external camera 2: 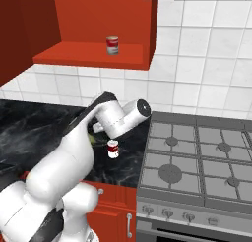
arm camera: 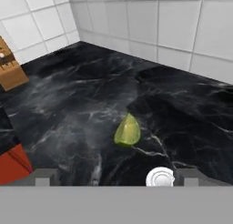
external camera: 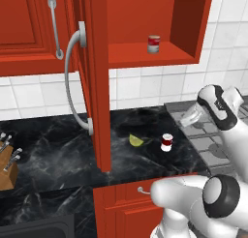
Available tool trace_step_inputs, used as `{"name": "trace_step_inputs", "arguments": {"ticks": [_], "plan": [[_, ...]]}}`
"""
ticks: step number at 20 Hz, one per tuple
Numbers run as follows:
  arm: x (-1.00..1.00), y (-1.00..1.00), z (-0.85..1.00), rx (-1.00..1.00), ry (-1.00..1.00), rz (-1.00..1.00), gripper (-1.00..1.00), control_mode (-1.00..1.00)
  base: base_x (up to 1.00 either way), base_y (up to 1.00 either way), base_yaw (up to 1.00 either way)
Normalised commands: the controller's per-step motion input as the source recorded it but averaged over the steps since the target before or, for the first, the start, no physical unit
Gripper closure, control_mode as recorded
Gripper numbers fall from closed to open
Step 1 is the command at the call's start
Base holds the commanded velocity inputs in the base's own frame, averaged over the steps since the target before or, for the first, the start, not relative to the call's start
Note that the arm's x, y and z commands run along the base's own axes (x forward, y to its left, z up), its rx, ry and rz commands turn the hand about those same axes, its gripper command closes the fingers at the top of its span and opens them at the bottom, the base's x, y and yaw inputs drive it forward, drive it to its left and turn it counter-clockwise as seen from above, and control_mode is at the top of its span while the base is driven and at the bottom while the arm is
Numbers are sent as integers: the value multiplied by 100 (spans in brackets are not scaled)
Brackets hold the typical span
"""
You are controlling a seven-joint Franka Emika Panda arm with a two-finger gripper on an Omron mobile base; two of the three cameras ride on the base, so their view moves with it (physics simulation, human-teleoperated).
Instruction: Restock the canned food cabinet by taking the new fresh canned food from the counter and placing it in the cabinet. Then, take the old canned food from the cabinet and place it on the counter.
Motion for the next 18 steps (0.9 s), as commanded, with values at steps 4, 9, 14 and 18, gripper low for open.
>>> {"name": "trace_step_inputs", "arguments": {"ticks": [4, 9, 14, 18], "plan": [[-100, 2, 100, -5, -8, -5, -100, -100, 0, 0, 0], [-100, 11, 90, -14, -2, -2, -100, -100, 0, 0, 0], [-100, 58, 66, -26, -16, -5, -100, -100, 0, 0, 0], [-58, 7, 15, -5, -27, 6, -100, -100, 0, 0, 0]]}}
